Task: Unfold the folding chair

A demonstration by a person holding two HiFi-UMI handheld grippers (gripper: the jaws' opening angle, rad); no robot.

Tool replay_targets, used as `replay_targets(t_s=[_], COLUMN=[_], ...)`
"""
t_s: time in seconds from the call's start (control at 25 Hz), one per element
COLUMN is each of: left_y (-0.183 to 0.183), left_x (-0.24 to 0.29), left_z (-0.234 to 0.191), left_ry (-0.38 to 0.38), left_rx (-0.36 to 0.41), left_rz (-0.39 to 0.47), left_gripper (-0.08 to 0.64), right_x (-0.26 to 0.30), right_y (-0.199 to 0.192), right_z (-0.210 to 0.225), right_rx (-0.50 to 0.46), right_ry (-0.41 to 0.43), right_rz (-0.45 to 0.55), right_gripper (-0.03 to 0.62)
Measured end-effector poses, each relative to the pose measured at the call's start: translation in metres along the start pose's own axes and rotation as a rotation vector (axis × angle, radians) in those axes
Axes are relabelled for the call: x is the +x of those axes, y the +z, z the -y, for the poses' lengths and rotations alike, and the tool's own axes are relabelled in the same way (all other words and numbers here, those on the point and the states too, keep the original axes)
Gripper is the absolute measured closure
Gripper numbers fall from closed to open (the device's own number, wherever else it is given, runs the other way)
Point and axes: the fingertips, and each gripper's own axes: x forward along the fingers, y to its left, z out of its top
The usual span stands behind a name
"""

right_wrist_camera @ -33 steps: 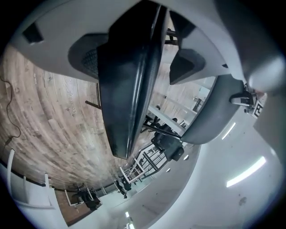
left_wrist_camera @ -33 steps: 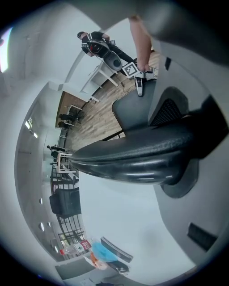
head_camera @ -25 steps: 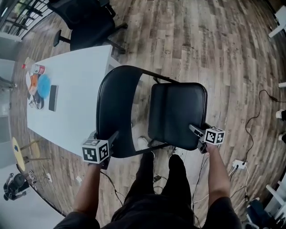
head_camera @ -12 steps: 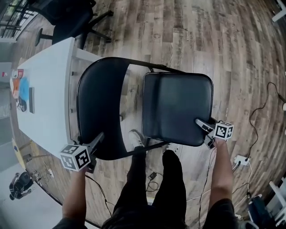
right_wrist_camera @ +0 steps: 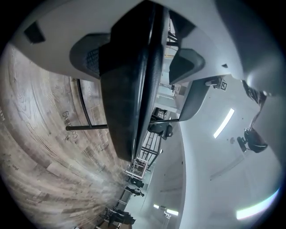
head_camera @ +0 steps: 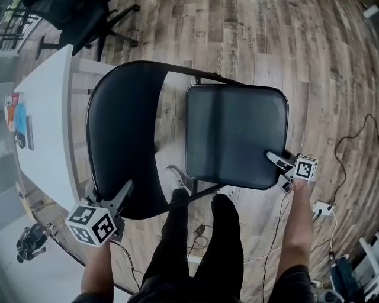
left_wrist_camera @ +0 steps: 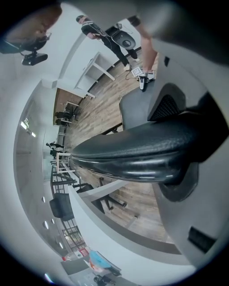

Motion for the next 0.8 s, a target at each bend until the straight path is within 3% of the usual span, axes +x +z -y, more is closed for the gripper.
replay_targets(t_s=[0.16,0.28,0.6,0.8], left_y=[0.005,0.011,0.014,0.005], left_x=[0.005,0.006,0.008,-0.010], left_z=[0.036,0.062,0.067,0.065], left_ry=[-0.001,-0.012,-0.034,-0.028], left_rx=[0.001,0.004,-0.009,-0.029], left_rz=[0.021,0.038,0.065,0.087], left_gripper=[0.273,0.282,0.291,0.290], right_x=[-0.010,-0.019,-0.020,-0.058], right_y=[-0.002,-0.010,0.000,0.004], right_z=[0.032,0.058,0.059,0.070], right_rx=[-0.031,0.010,-0.045,-0.046], right_ry=[-0.082,-0.123,-0.139,-0.272], right_rz=[-0.028,-0.051,-0.021,0.015], right_gripper=[0.193,0.193,0.193,0.193])
